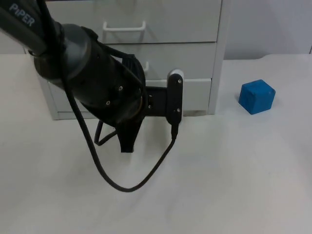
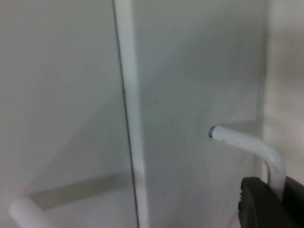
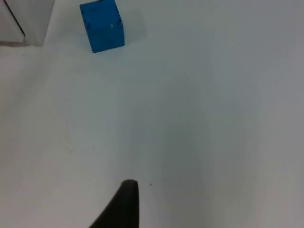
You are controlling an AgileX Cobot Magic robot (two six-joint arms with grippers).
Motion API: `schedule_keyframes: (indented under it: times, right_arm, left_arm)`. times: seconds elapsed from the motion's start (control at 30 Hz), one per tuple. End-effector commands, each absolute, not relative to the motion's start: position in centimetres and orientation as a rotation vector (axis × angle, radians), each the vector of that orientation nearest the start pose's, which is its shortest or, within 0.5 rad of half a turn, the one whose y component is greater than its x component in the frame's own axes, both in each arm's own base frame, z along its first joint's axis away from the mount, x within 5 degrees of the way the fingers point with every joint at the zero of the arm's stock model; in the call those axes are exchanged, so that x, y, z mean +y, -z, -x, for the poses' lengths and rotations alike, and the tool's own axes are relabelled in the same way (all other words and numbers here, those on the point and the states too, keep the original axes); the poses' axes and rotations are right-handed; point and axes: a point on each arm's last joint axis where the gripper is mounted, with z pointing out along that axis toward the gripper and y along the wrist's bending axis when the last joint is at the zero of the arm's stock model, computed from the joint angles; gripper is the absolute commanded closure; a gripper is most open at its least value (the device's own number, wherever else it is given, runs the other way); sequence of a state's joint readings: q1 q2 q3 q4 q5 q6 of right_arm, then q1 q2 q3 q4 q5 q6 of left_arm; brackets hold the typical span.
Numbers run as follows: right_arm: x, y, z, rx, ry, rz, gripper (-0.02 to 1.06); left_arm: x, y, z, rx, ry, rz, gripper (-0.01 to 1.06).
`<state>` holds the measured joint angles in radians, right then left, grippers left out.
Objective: Open the drawer with the left hand, place the block into the drawer with the right hand, then close the drawer with the left hand.
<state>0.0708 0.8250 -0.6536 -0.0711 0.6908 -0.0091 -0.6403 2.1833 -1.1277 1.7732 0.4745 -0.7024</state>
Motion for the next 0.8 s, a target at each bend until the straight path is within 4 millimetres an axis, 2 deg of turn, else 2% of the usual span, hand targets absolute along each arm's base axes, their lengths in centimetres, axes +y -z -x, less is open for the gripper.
schedule_keyframes:
  times: [0.0, 0.07, 0.17, 0.2, 0.37, 0.4, 0.5, 0.57, 0.77]
  right_arm:
    - [0.5, -29.5, -15.3, 2.329, 0.056, 0.128, 0.0]
    - [0.5, -29.5, -15.3, 2.329, 0.056, 0.128, 0.0]
    - [0.6, -29.5, -15.4, 2.323, 0.052, 0.119, 0.0]
    - [0.6, -29.5, -15.4, 2.323, 0.052, 0.119, 0.0]
    - [0.6, -29.6, -15.4, 2.321, 0.052, 0.119, 0.0]
    - [0.6, -29.6, -15.4, 2.321, 0.052, 0.119, 0.0]
    - [0.6, -29.6, -15.4, 2.321, 0.052, 0.119, 0.0]
    - [0.6, -29.6, -15.4, 2.321, 0.052, 0.119, 0.0]
    - [0.5, -29.5, -15.4, 2.327, 0.052, 0.119, 0.0]
  left_arm:
    - [-21.1, -6.4, -34.0, 1.844, -0.704, -1.713, 1.05]
    - [-21.2, -6.5, -33.6, 1.859, -0.698, -1.704, 1.05]
    - [-21.8, -7.3, -30.3, 1.823, -0.662, -1.773, 1.05]
    - [-21.8, -7.3, -30.3, 1.823, -0.662, -1.773, 1.05]
    - [-21.4, -7.9, -24.0, 1.816, -0.548, -1.88, 1.05]
    - [-21.4, -7.9, -24.0, 1.816, -0.548, -1.88, 1.05]
    - [-21.5, -8.0, -21.8, 1.826, -0.524, -1.902, 1.05]
    - [-21.7, -8.0, -21.0, 1.819, -0.513, -1.92, 1.05]
    - [-22.2, -7.9, -20.4, 1.797, -0.487, -1.943, 1.05]
